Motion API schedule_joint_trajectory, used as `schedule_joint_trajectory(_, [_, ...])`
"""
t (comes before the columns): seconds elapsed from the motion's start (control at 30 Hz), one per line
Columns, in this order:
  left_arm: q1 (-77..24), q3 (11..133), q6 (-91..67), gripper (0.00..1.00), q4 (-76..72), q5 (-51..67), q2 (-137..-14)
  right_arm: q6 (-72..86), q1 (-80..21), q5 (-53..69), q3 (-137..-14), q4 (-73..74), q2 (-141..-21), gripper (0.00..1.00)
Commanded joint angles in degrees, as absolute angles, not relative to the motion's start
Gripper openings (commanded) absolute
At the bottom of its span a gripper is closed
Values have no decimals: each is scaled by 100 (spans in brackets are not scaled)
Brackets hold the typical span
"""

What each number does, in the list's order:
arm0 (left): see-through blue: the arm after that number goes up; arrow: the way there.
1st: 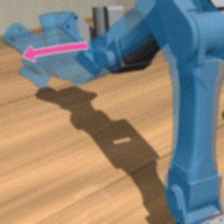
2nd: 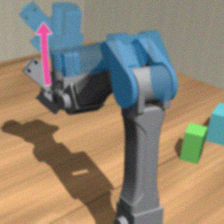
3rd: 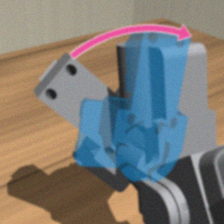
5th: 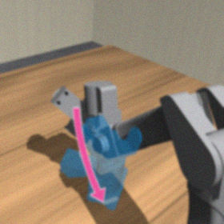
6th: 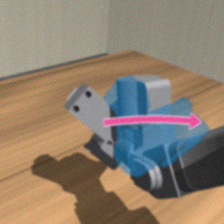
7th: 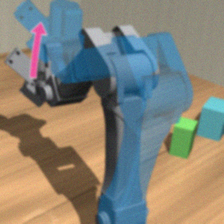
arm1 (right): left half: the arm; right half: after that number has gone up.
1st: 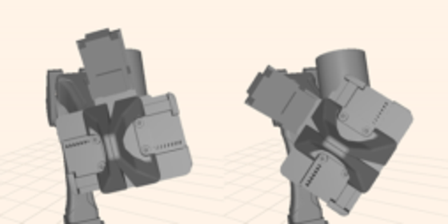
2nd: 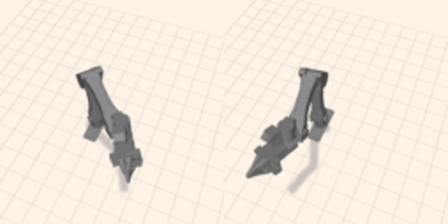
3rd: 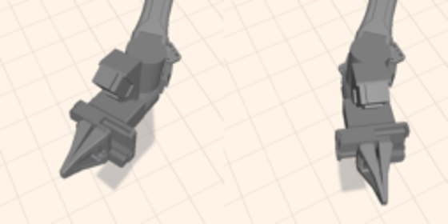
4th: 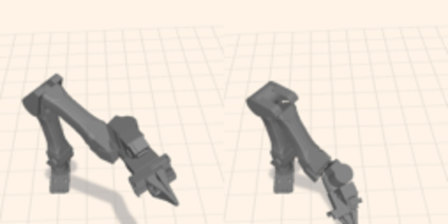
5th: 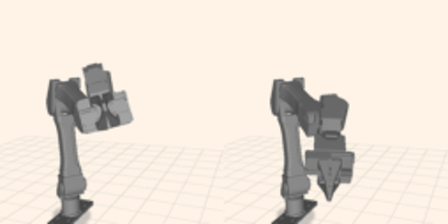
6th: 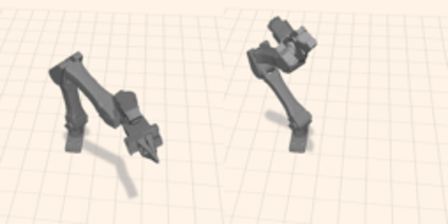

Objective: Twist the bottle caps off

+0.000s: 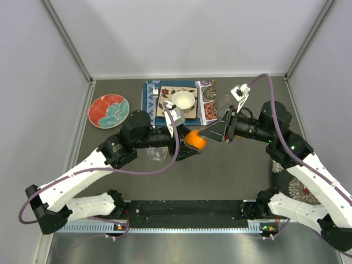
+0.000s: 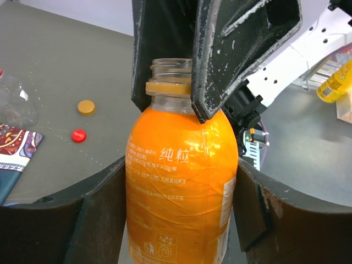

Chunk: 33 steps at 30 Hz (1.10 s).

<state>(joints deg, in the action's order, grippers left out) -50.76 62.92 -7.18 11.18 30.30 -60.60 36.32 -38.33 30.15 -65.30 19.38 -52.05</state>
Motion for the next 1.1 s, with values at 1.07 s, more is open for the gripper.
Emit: schedule_joint_trajectory(1.07, [-5071, 5151, -914, 99, 1608, -202, -2839, 2101, -466, -1345, -8666, 2690, -9236, 0])
